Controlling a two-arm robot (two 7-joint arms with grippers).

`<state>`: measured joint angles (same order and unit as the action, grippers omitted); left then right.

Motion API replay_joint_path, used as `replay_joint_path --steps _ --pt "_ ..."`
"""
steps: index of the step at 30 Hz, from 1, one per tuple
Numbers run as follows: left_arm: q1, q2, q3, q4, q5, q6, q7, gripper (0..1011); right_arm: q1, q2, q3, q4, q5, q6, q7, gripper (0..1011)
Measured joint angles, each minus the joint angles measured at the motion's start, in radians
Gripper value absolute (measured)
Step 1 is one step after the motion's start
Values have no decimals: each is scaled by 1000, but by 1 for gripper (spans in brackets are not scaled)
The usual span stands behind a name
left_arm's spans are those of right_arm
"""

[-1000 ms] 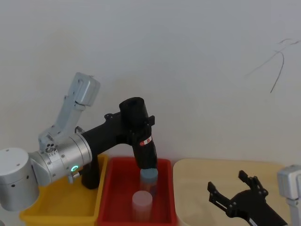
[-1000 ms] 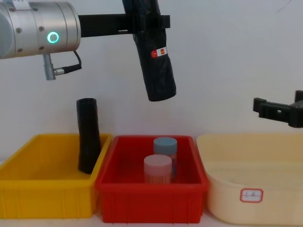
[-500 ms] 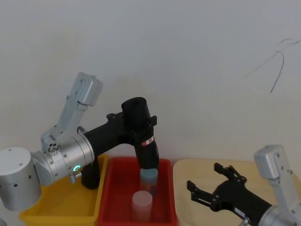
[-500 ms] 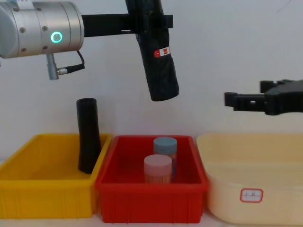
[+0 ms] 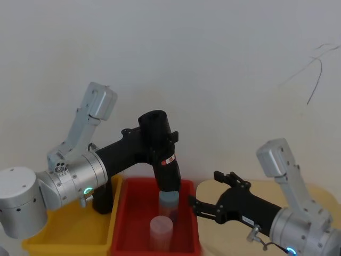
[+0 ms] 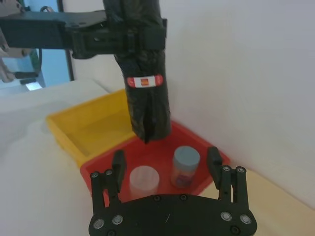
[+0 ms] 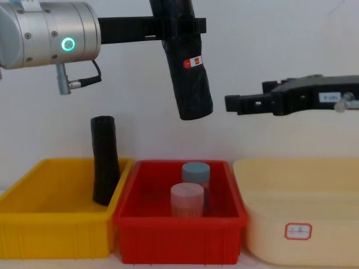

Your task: Pick up the garbage bag with the one hand and transfer it to the other hand.

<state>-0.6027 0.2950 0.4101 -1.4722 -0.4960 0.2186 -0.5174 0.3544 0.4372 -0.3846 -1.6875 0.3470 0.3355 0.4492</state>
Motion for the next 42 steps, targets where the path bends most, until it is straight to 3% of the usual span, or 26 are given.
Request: replay_joint_path --steps 18,42 --pt "-1 -1 1 0 0 0 0 442 118 -50 -71 89 5 6 42 1000" --pt "0 -1 0 0 0 0 0 442 232 -121 -146 231 6 -46 81 1000"
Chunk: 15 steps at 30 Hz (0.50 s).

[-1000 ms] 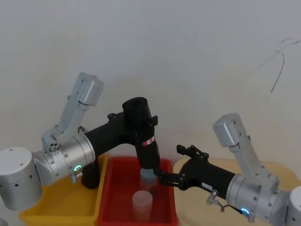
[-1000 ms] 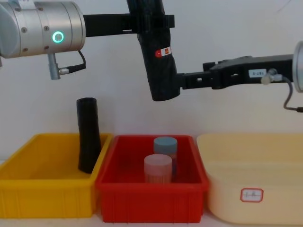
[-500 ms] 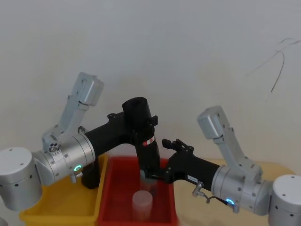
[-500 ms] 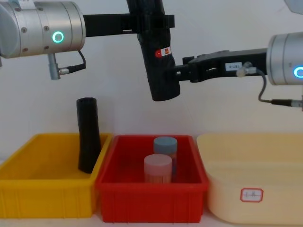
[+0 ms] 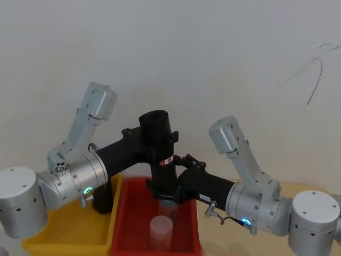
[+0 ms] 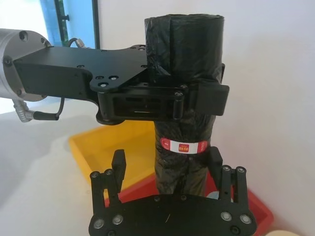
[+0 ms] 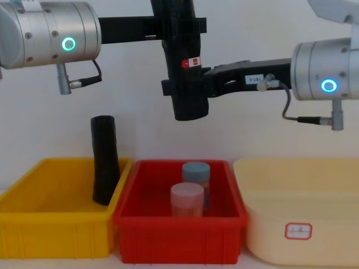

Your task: Pick up the garbage bag with the one hand and transfer it to the other hand.

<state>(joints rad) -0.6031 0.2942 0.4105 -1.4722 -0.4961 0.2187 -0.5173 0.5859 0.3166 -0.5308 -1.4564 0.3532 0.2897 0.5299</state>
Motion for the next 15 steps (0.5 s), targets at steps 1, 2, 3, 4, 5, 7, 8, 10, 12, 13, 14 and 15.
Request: replay_joint_path --steps 1,2,3,4,5,7,8,10,12,13,14,15 --pt "0 0 0 0 0 0 0 442 3 -2 -2 5 0 -2 1 1000" --pt "0 0 0 0 0 0 0 442 6 -4 -3 9 0 -4 2 1000" --pt "0 0 0 0 0 0 0 442 12 -9 -8 20 1 -9 4 1000" --pt "0 0 0 0 0 0 0 442 15 -11 -10 25 1 -11 5 1000" --pt "0 0 0 0 0 0 0 442 21 -15 -13 35 1 -14 7 1000" --pt "0 0 0 0 0 0 0 442 26 -20 -17 46 2 -19 9 1000" --pt "0 0 0 0 0 0 0 442 29 -22 -18 50 2 -20 9 1000" --pt "0 0 0 0 0 0 0 442 37 -28 -24 63 3 -25 12 1000" --pt "0 0 0 0 0 0 0 442 44 -32 -28 76 4 -29 14 1000" --pt "0 0 0 0 0 0 0 442 47 -35 -30 79 4 -30 15 1000" --pt "0 0 0 0 0 0 0 442 49 -36 -32 84 4 -31 15 1000" --pt "0 0 0 0 0 0 0 442 51 -37 -33 87 4 -33 15 1000"
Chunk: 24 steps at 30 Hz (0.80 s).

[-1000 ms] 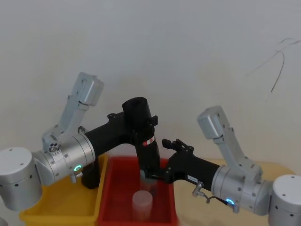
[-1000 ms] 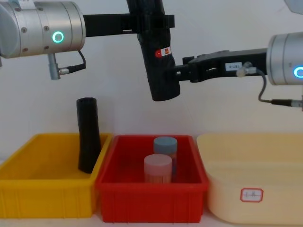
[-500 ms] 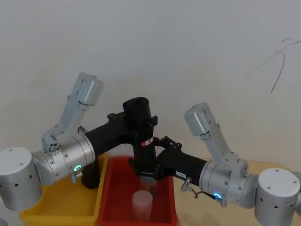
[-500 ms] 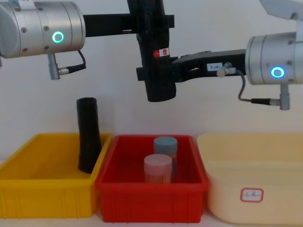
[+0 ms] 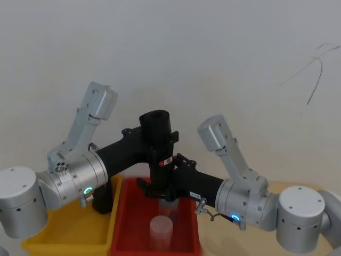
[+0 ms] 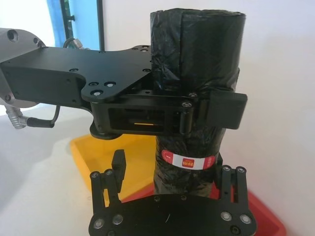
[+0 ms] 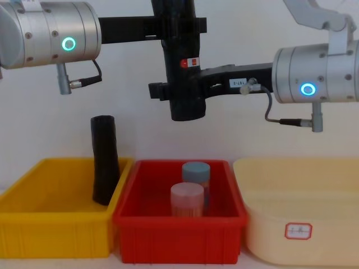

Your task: Pick up the garbage bag with the one hand and transfer it to the other hand.

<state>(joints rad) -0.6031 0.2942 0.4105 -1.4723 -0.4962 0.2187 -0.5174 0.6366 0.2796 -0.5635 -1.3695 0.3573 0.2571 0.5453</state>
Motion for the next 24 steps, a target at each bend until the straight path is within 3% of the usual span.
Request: replay_joint_path --steps 17,23,24 --pt "0 0 0 0 0 0 0 442 44 -29 -26 75 8 -21 8 997" --pt "0 0 0 0 0 0 0 442 52 -33 -30 87 10 -24 10 910" --pt "0 0 0 0 0 0 0 442 52 -34 -30 88 10 -24 10 859"
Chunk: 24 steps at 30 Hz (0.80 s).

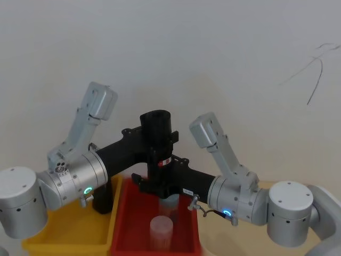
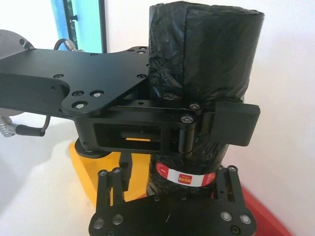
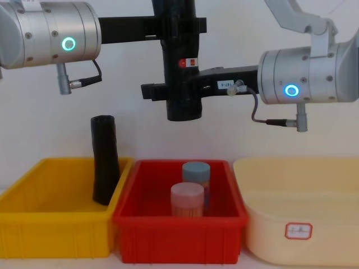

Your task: Pick up the garbage bag with the one hand and transfer it to the other hand.

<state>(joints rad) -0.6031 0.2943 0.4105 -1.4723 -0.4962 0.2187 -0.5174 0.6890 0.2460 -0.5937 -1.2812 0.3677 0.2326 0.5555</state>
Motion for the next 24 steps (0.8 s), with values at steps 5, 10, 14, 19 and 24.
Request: replay_joint_path --steps 5,10,14,19,24 --pt "0 0 0 0 0 0 0 442 4 -2 -2 5 1 -1 1 732" --pt "0 0 0 0 0 0 0 442 6 -4 -4 10 1 -2 1 568" --pt "0 0 0 0 0 0 0 442 7 -5 -4 13 2 -3 2 556" --pt "0 0 0 0 0 0 0 442 9 -5 -5 14 2 -3 2 556" --pt "0 0 0 0 0 0 0 448 9 -5 -5 15 3 -4 2 556"
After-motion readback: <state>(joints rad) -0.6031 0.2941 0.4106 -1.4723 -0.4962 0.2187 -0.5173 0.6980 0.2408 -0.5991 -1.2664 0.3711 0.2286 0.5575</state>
